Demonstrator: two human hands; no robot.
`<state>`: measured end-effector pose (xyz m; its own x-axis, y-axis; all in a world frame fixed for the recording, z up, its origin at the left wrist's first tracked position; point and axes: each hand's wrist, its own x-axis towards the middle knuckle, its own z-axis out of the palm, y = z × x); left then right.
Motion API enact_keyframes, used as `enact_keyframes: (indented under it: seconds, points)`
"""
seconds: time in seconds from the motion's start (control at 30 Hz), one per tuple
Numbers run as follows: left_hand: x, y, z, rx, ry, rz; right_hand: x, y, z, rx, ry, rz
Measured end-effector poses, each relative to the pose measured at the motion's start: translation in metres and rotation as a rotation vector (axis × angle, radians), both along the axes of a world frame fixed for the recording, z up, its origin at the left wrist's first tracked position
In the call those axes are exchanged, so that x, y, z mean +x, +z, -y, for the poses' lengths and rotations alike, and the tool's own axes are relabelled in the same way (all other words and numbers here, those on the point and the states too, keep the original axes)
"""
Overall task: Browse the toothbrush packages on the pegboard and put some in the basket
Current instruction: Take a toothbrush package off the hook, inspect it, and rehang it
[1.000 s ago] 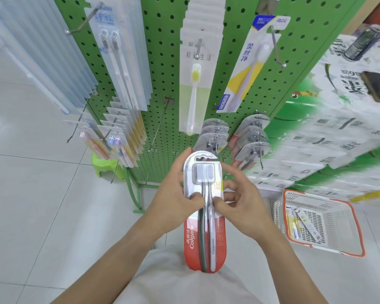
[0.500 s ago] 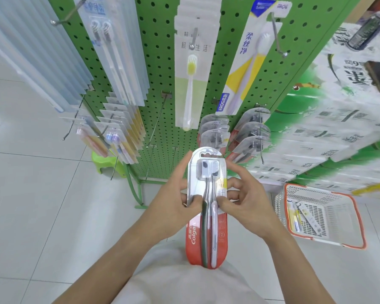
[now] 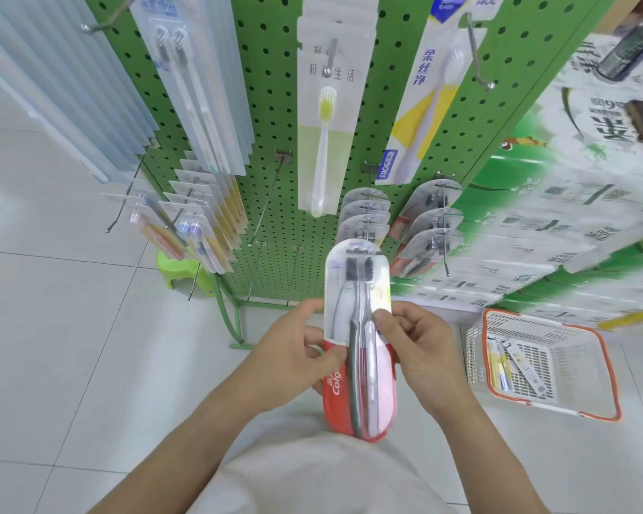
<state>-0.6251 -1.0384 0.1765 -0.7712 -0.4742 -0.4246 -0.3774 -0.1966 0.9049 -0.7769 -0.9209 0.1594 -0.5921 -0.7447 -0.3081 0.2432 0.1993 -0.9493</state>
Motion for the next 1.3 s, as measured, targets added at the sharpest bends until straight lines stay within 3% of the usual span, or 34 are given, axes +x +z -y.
enact_keyframes:
  seconds: [0.3, 0.47, 0.77, 0.87, 1.03, 1.3]
  points:
    - [-0.008, -0.003, -0.005, -0.019, 0.201, -0.131, -0.019, 0.008, -0.008, -0.093, 0.173, 0.121]
    - [-0.008, -0.006, -0.008, 0.049, 0.035, -0.110, -0.022, 0.005, -0.007, -0.159, 0.076, 0.138]
    - [-0.008, -0.007, -0.005, 0.055, 0.071, -0.106, -0.030, 0.012, -0.017, -0.106, 0.305, 0.133]
    - [-0.014, -0.003, -0.007, 0.046, 0.154, -0.099, -0.033, 0.013, -0.017, -0.099, 0.353, 0.122]
    - [-0.023, 0.006, 0.009, -0.133, 0.361, -0.109, -0.028, 0.015, -0.015, -0.019, 0.574, 0.085]
    - [-0.026, -0.001, 0.015, -0.081, 0.420, -0.081, -0.019, 0.020, -0.011, 0.003, 0.531, 0.103]
